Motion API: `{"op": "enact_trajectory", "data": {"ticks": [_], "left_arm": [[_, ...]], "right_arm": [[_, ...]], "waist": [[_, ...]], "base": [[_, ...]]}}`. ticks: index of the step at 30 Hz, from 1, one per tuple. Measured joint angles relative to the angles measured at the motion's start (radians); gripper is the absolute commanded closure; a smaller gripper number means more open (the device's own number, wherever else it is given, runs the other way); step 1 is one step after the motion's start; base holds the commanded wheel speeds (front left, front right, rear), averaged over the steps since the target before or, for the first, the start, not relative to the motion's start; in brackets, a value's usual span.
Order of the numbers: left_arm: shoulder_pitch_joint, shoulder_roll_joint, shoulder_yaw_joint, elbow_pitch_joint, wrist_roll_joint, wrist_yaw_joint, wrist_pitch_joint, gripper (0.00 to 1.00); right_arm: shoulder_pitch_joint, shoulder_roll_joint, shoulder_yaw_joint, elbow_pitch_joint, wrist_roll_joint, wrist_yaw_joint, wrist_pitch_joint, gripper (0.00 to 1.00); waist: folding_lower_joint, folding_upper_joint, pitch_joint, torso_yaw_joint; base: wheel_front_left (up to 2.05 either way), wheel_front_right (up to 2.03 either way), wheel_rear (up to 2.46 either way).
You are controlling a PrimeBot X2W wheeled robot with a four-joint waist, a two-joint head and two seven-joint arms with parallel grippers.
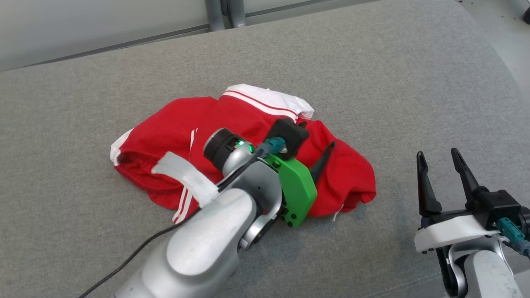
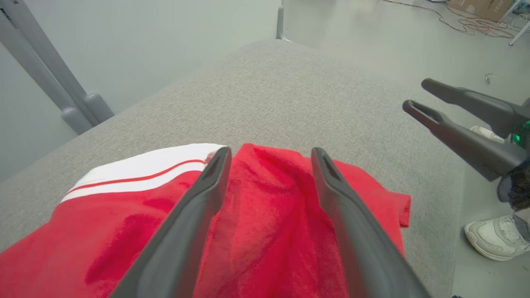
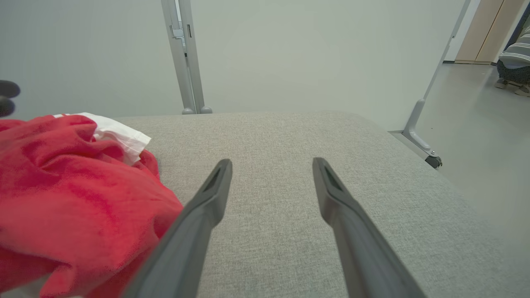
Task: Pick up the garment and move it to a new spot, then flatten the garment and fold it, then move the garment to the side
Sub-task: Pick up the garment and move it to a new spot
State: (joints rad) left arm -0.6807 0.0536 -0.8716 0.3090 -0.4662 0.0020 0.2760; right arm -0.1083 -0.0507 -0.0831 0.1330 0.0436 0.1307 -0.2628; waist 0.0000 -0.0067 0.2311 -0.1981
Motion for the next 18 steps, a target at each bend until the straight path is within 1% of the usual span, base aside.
{"op": "enact_trajectory", "data": {"ticks": [2, 4, 5, 6, 7, 10, 14, 16, 18], "left_arm": [[0.004, 0.024, 0.031, -0.042, -0.012, 0.02, -0.008, 0.0], [0.013, 0.074, 0.067, -0.082, -0.02, 0.043, 0.002, 0.0], [0.022, 0.106, 0.089, -0.097, -0.028, 0.055, 0.011, 0.0], [0.04, 0.171, 0.137, -0.114, -0.043, 0.083, 0.032, 0.0], [0.048, 0.205, 0.158, -0.116, -0.045, 0.095, 0.046, 0.0], [0.084, 0.278, 0.227, -0.101, -0.099, 0.119, 0.079, 0.0], [0.1, 0.337, 0.304, -0.024, -0.163, 0.136, 0.112, 0.0], [0.098, 0.337, 0.332, 0.023, -0.204, 0.138, 0.129, 0.0], [0.092, 0.329, 0.348, 0.079, -0.237, 0.128, 0.15, 0.0]], "right_arm": [[0.003, 0.0, -0.002, 0.0, 0.0, 0.0, 0.0, 0.0], [0.006, 0.0, -0.001, 0.0, 0.0, 0.0, 0.0, 0.0], [0.009, 0.0, -0.001, 0.0, 0.0, 0.0, 0.0, 0.0], [0.016, 0.0, -0.001, -0.001, 0.0, 0.0, 0.0, 0.0], [0.02, 0.001, 0.0, -0.002, -0.001, 0.0, 0.0, 0.0], [0.022, 0.0, 0.002, -0.004, -0.002, 0.0, 0.0, 0.0], [0.022, 0.0, 0.012, -0.001, -0.003, 0.0, 0.0, 0.0], [0.022, 0.001, 0.022, 0.001, -0.003, 0.0, 0.0, 0.0], [0.022, 0.001, 0.033, 0.006, -0.003, 0.0, 0.0, 0.0]], "waist": [[0.0, 0.0, -0.005, 0.01], [0.0, 0.0, -0.012, 0.023], [0.0, 0.0, -0.016, 0.029], [0.0, 0.0, -0.022, 0.041], [0.0, 0.0, -0.024, 0.047], [0.0, 0.0, -0.028, 0.065], [0.0, 0.0, -0.028, 0.081], [0.0, 0.0, -0.025, 0.085], [0.0, 0.0, -0.021, 0.088]], "base": [[0.0, 0.0, 0.0], [0.0, 0.0, 0.0], [0.0, 0.0, 0.0], [0.0, 0.0, 0.0], [0.0, 0.0, 0.0], [0.0, 0.0, 0.0], [0.0, 0.0, 0.0], [0.0, 0.0, 0.0], [0.0, 0.0, 0.0]]}}
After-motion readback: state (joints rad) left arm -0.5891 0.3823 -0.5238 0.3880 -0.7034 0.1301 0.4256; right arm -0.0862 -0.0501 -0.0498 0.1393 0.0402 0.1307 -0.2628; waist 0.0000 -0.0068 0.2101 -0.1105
